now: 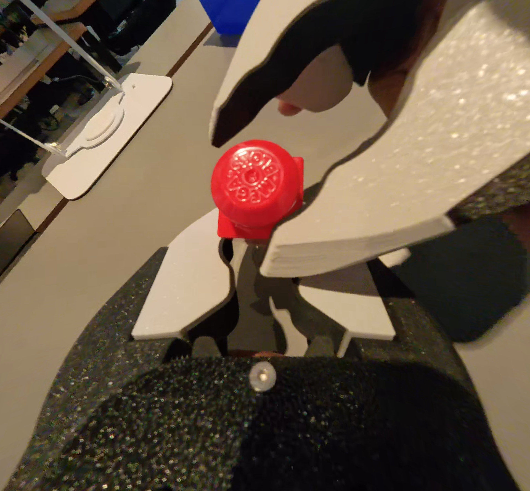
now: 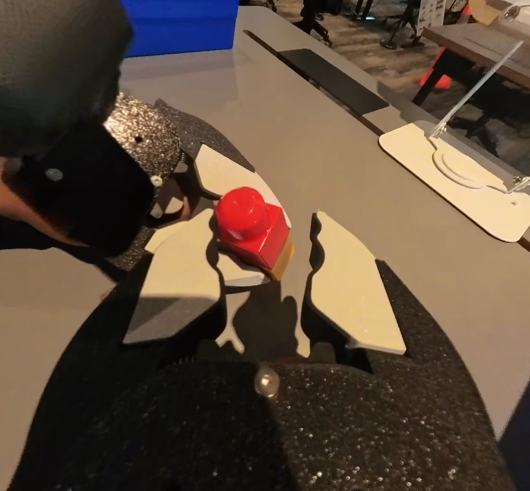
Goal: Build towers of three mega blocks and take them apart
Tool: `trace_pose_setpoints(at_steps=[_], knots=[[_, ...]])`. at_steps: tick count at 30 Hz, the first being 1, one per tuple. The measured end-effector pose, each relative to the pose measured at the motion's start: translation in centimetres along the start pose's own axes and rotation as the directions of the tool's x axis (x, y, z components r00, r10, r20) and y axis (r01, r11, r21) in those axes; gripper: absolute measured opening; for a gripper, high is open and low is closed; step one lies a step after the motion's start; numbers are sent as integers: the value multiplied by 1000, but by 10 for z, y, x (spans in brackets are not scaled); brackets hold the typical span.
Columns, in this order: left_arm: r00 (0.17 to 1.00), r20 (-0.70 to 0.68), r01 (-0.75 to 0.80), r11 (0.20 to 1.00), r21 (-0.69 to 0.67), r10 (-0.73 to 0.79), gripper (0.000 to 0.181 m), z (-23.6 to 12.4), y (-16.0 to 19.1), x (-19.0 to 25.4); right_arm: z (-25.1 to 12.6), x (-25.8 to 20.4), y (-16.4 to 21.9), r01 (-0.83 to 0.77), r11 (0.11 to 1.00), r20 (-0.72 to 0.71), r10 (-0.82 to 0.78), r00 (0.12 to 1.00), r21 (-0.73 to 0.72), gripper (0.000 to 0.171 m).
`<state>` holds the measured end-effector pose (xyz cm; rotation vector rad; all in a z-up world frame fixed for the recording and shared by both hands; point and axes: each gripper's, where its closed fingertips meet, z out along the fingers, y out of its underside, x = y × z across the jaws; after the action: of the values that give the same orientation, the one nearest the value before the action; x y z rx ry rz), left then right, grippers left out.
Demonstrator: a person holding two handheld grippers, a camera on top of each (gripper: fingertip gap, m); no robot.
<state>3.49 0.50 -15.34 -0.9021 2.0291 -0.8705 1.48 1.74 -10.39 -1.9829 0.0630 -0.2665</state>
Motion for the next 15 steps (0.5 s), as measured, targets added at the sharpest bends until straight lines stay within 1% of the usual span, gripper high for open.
trace_pose_setpoints(at_steps=[1,2,3,4,7,11,13,15], knots=[[1000,9,-13,1000,-6,13,40,0,0,0,-1,2,0,-6,1000,-10,6,1000,-1,57],[1000,9,-22,1000,-2,22,40,0,0,0,-2,7,0,-9,1000,-35,9,999,3,48],[1000,2,-23,1000,15,23,40,-1,-3,1,-4,13,0,-9,1000,-56,10,998,9,47],[1000,-5,-17,1000,26,17,41,-2,-5,2,-6,14,0,-24,1000,-47,24,999,15,47],[1000,-24,-12,999,50,13,40,-3,-10,5,-8,8,0,-119,993,57,118,991,24,44],[999,-23,-35,999,11,35,40,0,-3,7,-6,7,10,-164,986,79,166,983,-31,41],[999,-20,-30,999,33,31,40,-1,-7,7,-3,-1,19,-204,975,135,214,967,-84,50],[999,-13,-35,999,38,36,40,-2,-8,6,-2,-5,19,-246,966,173,257,951,-81,46]])
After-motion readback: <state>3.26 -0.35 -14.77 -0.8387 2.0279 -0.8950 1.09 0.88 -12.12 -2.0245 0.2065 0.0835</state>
